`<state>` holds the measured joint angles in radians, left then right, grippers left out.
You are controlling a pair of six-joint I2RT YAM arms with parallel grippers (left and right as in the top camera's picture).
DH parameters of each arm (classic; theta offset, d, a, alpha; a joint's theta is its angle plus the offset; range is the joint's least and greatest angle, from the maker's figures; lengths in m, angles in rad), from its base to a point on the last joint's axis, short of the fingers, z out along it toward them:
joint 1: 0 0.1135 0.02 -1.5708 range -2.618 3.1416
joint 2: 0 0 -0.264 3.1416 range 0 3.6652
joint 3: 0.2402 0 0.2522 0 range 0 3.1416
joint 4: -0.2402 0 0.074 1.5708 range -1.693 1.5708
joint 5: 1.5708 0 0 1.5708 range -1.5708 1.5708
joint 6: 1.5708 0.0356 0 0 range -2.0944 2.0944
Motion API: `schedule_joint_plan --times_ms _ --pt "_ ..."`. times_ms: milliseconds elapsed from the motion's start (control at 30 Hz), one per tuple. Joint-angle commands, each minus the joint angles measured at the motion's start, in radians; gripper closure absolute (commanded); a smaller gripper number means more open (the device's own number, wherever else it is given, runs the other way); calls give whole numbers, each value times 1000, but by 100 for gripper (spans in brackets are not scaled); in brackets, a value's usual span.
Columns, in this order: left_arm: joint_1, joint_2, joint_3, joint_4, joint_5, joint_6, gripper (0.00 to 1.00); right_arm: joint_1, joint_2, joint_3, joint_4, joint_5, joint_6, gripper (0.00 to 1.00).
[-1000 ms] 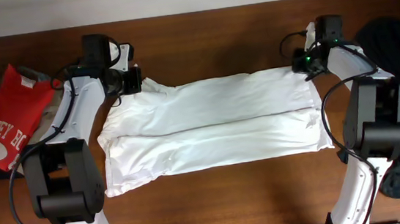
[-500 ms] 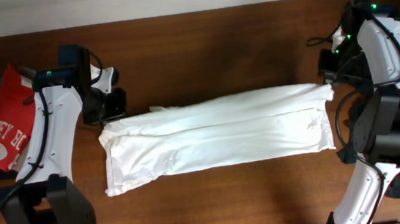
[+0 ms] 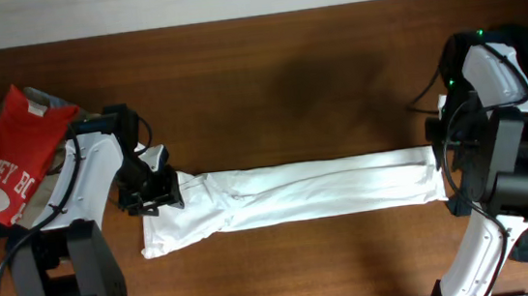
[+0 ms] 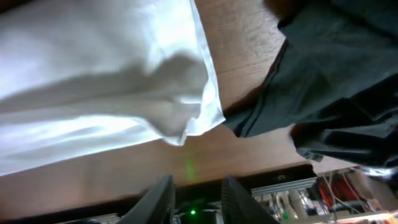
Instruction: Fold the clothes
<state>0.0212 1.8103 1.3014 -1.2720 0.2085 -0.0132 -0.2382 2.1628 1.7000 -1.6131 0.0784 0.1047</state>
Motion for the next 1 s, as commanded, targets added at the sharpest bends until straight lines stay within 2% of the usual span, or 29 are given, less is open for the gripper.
schedule_joint_plan --times_ms 0,33,100,167,233,300,333,400,433,467,500,533,567,633,733,767,900,967 --pt "3 -4 -6 1 -39 -1 36 -6 -14 -29 29 39 5 68" --pt "3 -4 -6 8 -41 -1 36 -6 -14 -29 45 39 5 62" --pt "3 -4 -6 51 -40 -2 36 -17 -14 -38 89 39 4 40" --pt "3 -4 -6 97 -36 -2 36 -45 -14 -71 135 11 -30 35" --pt "3 -4 -6 130 -27 -2 36 -77 -14 -128 200 -172 -177 30" --pt "3 -4 -6 147 -21 -2 36 -89 -14 -188 291 -176 -200 25" --pt "3 -4 -6 147 -22 -2 36 -89 -14 -228 352 -191 -203 16" --pt "3 -4 -6 150 -21 -2 36 -89 -14 -284 407 -278 -234 10" --pt "3 -4 -6 154 -21 -2 36 -89 -14 -310 420 -322 -260 11" --pt "3 -4 -6 155 -21 -2 36 -89 -14 -329 425 -336 -266 28" --pt "3 -4 -6 154 -21 -2 36 -89 -14 -329 422 -329 -266 63" --pt "3 -4 -6 154 -21 -2 36 -92 -14 -324 414 -329 -266 86" --pt "3 -4 -6 154 -22 -2 36 -95 -14 -309 402 -329 -266 96" --pt "3 -4 -6 154 -22 -2 36 -103 -14 -234 346 -329 -265 96" --pt "3 -4 -6 154 -21 -2 36 -83 -17 27 103 -330 -274 96" --pt "3 -4 -6 155 -21 -2 36 -55 -20 54 76 -330 -274 96" --pt "3 -4 -6 154 -21 -2 36 190 -32 60 68 -329 -236 96" --pt "3 -4 -6 154 -21 -2 36 337 -30 59 83 -330 -172 96"
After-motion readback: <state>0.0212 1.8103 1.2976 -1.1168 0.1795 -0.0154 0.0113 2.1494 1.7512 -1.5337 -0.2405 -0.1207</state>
